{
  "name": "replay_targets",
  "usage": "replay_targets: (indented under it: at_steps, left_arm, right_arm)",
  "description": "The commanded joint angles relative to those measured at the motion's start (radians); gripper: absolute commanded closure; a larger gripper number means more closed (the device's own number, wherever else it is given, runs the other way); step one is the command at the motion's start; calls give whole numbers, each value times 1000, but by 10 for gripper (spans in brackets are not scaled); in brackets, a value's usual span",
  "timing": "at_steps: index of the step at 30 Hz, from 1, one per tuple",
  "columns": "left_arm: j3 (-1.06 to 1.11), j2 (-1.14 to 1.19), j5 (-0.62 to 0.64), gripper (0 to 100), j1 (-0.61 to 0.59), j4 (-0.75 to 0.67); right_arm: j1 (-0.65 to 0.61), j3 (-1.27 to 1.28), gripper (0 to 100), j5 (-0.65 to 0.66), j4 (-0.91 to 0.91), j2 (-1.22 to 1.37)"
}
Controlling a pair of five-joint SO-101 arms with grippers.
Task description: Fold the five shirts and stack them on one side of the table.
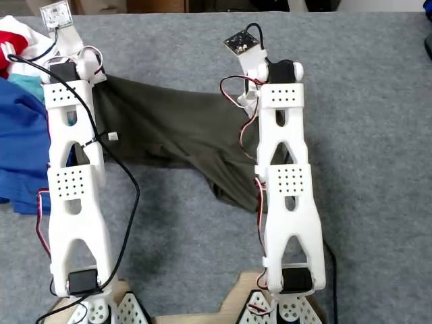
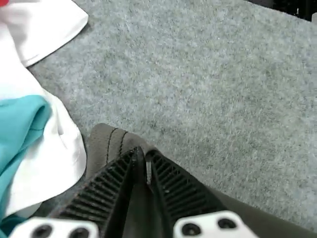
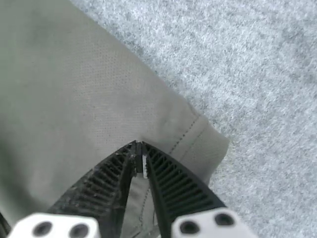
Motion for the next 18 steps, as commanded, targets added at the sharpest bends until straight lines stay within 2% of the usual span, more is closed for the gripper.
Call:
replay_targets:
  at_steps: [1,3,7,12,16,18]
  left_arm:
    - [-51,-15,-6,978,6,0]
    - [-51,-15,-8,953,6,52]
    - [-58,-15,-12,779,-3,219]
    - [-66,-25,-106,769,-5,400]
    - [-196,-25,-178,770,-3,562]
    - [-203,-35,-187,771,-8,560]
  right_arm:
    - [-15,-8,992,8,-11,-4]
    - [-15,-7,992,9,-11,-4]
    - [-12,-13,991,9,-6,-5]
    - [2,-36,980,9,14,-16]
    - [13,-48,945,9,63,-90]
    - [31,-19,948,8,64,-160]
